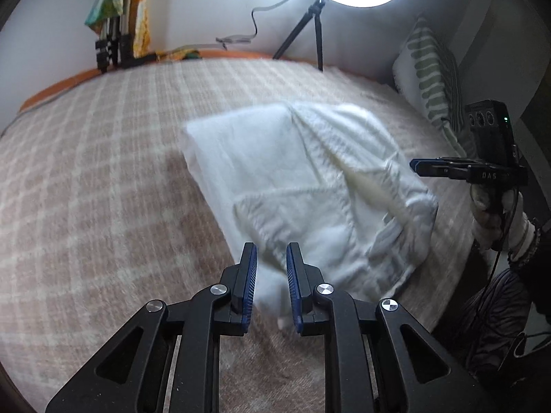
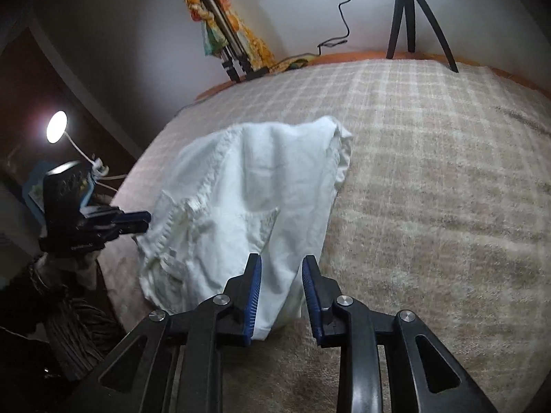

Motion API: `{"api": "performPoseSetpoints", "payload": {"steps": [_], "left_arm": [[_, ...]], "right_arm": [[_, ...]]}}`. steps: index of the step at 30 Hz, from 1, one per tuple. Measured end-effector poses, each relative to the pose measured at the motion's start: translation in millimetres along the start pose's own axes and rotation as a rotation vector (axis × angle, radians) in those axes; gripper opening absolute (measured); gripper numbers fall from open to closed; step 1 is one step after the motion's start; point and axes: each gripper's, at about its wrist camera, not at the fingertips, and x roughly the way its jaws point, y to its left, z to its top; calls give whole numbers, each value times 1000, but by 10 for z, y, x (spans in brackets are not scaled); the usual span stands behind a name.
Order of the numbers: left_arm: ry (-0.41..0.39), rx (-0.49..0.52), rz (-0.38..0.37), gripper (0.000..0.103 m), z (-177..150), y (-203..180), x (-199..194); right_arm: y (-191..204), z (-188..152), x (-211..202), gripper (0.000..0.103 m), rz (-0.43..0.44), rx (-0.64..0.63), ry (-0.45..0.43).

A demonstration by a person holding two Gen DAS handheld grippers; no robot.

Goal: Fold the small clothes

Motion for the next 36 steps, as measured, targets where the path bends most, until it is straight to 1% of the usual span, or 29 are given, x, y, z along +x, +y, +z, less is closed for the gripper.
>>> {"api": "performPoseSetpoints", "payload": {"steps": [2, 4, 7, 9, 10, 11, 12, 14, 16, 18, 20, 22, 25, 26, 27, 28, 29, 30, 33, 36], "left_arm": [[-44, 3, -11, 16, 151, -50, -75], [-75, 27, -19, 16, 323, -164, -99], [-83, 92, -48, 18, 572, -410, -35], [-59, 144, -74, 31, 689, -601, 84], [-43, 178, -82, 33, 756, -726, 173], [-36, 197, -79, 37, 797, -818, 232], [-26, 205, -73, 44, 853, -915, 306], [1, 209, -73, 50, 983, -1067, 485], [16, 244, -67, 50, 1093, -1231, 655], [24, 294, -35, 50, 1176, -1395, 830], [50, 303, -19, 50, 1221, -1484, 991], [81, 300, -4, 50, 1244, -1512, 1161], [115, 308, 60, 50, 1210, -1504, 1396], [127, 303, 68, 46, 1202, -1476, 1464], [130, 302, 74, 35, 1184, -1454, 1506], [129, 301, 76, 29, 1163, -1418, 1535], [129, 297, 60, 17, 1149, -1400, 1552], [127, 295, 47, 10, 1136, -1370, 1553], [88, 311, 33, 4, 1091, -1342, 1472], [43, 271, -1, 2, 1089, -1273, 1333]], "right_arm": [[-107, 140, -91, 43, 31, 42, -42], [-276, 284, -94, 43, 45, 106, -62], [-534, 456, -6, 43, 91, 206, -74], [-680, 544, 66, 43, 125, 258, -69], [-726, 580, 99, 43, 133, 270, -66], [-758, 619, 120, 43, 122, 271, -67], [-774, 670, 148, 43, 92, 255, -66], [-819, 753, 211, 43, 60, 231, -51], [-890, 817, 279, 43, 32, 216, -34], [-926, 853, 334, 42, 6, 183, -19], [-979, 865, 362, 42, 26, 166, -3], [-1029, 887, 387, 42, 24, 151, 5], [-1123, 918, 410, 42, 38, 153, 5], [-1139, 923, 417, 42, 42, 148, 6], [-1153, 917, 417, 42, 43, 143, 7], [-1159, 917, 426, 42, 46, 139, 9], [-1164, 913, 433, 42, 52, 135, 11], [-1158, 911, 443, 42, 59, 126, 13], [-1111, 900, 455, 42, 75, 87, 19], [-1024, 898, 468, 42, 87, 39, 20]]}}
